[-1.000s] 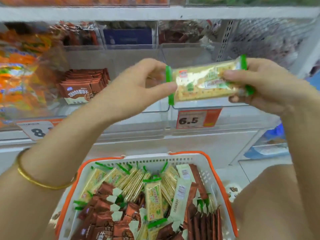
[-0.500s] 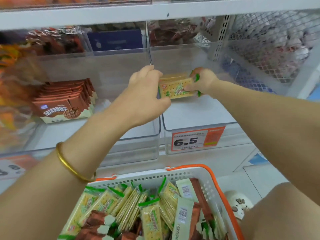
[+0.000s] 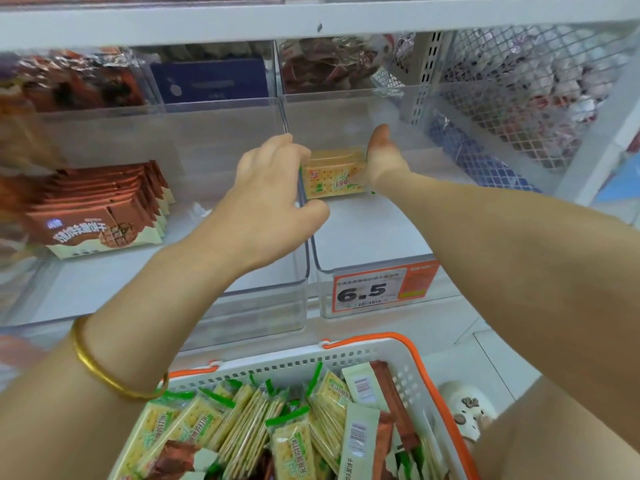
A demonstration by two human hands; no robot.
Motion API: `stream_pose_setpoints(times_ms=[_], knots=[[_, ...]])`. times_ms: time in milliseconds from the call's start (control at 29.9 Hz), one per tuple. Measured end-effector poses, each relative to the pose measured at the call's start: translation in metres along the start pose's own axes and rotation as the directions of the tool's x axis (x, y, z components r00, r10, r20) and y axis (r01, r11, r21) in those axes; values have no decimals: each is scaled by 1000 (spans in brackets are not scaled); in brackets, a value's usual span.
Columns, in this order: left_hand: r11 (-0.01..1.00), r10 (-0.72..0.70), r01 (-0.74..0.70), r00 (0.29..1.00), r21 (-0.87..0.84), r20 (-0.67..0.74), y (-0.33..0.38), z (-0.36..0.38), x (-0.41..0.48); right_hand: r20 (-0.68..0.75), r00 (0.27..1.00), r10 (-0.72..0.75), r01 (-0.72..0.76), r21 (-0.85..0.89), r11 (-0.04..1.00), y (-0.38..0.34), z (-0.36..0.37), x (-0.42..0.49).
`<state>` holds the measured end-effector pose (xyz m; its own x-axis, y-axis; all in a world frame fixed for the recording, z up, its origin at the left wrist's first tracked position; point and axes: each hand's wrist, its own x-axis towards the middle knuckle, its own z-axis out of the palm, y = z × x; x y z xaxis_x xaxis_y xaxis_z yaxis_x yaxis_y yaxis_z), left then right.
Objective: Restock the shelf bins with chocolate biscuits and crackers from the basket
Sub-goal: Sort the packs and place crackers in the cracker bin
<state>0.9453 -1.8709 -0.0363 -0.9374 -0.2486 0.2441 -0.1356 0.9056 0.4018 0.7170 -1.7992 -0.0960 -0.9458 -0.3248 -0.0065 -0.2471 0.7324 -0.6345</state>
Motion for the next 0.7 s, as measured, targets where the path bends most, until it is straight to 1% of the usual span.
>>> stream_pose_setpoints(times_ms=[67,167,234,267,301,368,401,434,468,501,535,602,635,668,702], knots=[[1000,8,-8,1000,1,0,-1,1,1,-5,1000,28,-28,-92,995,1,-1,3],[1000,10,-10,1000,-2,0,-2,2,1,-32,998,53,-57,-124,991,-2,-10,-7],[1000,14,-14,1000,-11,-18,-1,2,-4,-67,998,-6,-5,-162,987,-7,-24,-25],[999,37,-39,998,-24,-59,0,0,-10,-90,994,-58,44,-152,987,-12,-35,-38],[995,81,-87,987,-41,-135,3,-2,-22,-130,983,-130,116,-111,987,-18,-46,-59],[973,169,-208,940,-104,-296,7,-7,-56,-193,944,-266,281,56,958,-27,-71,-119],[955,192,-256,919,-151,-345,9,-7,-78,-180,933,-312,339,151,928,-29,-82,-157],[939,199,-281,914,-199,-353,8,-3,-102,-114,929,-352,370,245,896,-29,-89,-197],[931,198,-279,927,-233,-319,4,3,-125,-8,920,-391,372,330,868,-28,-90,-232],[937,187,-249,950,-246,-249,-1,12,-145,126,900,-416,348,365,863,-23,-84,-256],[951,162,-196,975,-241,-151,-12,24,-161,279,870,-406,307,337,890,-13,-68,-270],[981,78,-67,995,-183,55,-41,53,-183,564,773,-291,240,164,957,2,-20,-285],[990,25,-6,991,-143,135,-55,66,-190,658,721,-215,240,53,969,11,11,-285],[994,-31,51,980,-99,196,-68,78,-194,713,682,-164,292,-60,955,23,45,-281],[994,-80,95,967,-52,240,-77,86,-197,744,652,-144,367,-143,919,36,77,-277]])
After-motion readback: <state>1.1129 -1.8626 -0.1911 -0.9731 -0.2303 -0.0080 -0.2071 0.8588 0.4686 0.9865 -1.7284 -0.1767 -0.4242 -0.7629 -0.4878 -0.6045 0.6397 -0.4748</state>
